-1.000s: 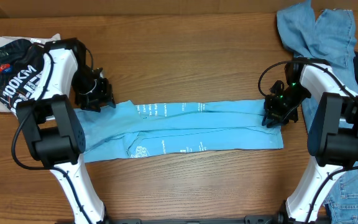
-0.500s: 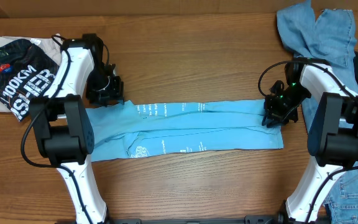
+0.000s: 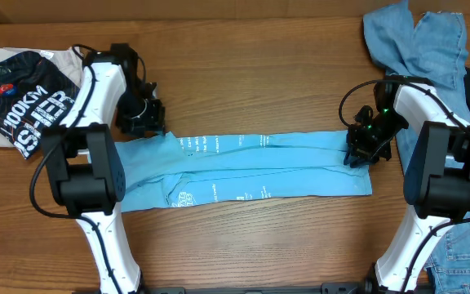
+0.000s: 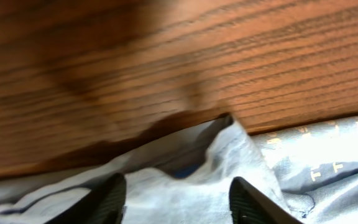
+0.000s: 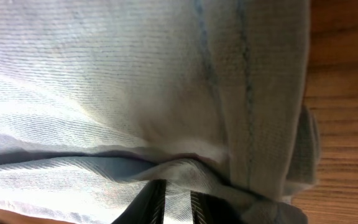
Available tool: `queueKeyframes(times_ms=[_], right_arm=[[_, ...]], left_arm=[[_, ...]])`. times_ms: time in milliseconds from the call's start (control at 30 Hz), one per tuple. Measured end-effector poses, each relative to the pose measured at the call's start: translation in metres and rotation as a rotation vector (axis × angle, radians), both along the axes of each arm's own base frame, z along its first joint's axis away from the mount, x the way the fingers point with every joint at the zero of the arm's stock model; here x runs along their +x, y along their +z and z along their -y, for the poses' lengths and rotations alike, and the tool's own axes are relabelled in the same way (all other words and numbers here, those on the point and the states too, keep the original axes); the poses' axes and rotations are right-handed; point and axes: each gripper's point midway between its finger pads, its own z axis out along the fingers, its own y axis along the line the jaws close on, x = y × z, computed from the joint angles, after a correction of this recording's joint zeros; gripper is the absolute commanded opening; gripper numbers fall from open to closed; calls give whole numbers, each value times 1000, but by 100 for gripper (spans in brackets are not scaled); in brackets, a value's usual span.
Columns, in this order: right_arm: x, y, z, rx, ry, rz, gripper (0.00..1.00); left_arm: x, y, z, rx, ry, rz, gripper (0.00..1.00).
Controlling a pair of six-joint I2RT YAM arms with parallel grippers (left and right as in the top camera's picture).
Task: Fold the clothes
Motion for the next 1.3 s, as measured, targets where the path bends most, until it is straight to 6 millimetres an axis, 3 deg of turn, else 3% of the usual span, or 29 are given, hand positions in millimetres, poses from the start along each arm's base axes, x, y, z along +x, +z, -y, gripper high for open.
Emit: queueKeyframes(times_ms=[200,400,533,767,900,1067,1167,1300], right_arm=[[0,0,0,0,0,0,18],[0,0,0,-1,0,0,18],[0,0,0,0,0,0,18],[0,0,0,0,0,-1,18],[0,0,0,0,0,-1,18],[0,0,0,0,0,0,18],[0,0,0,0,0,0,18],[0,0,0,0,0,0,18]], left_arm=[[-5,-15,15,-10,-59,-34,29],[-7,-16,14,-10,-70,-40,12],[-8,-16,13,0,-72,-46,4],[-19,-11,11,9,-74,-95,4],[-9,4,18,-34,-74,-51,4],[-3,46,37,-144,-97,43,4],[-10,71,52,-203,-130,65,5],[-30,82,74,-244,-183,14,5]])
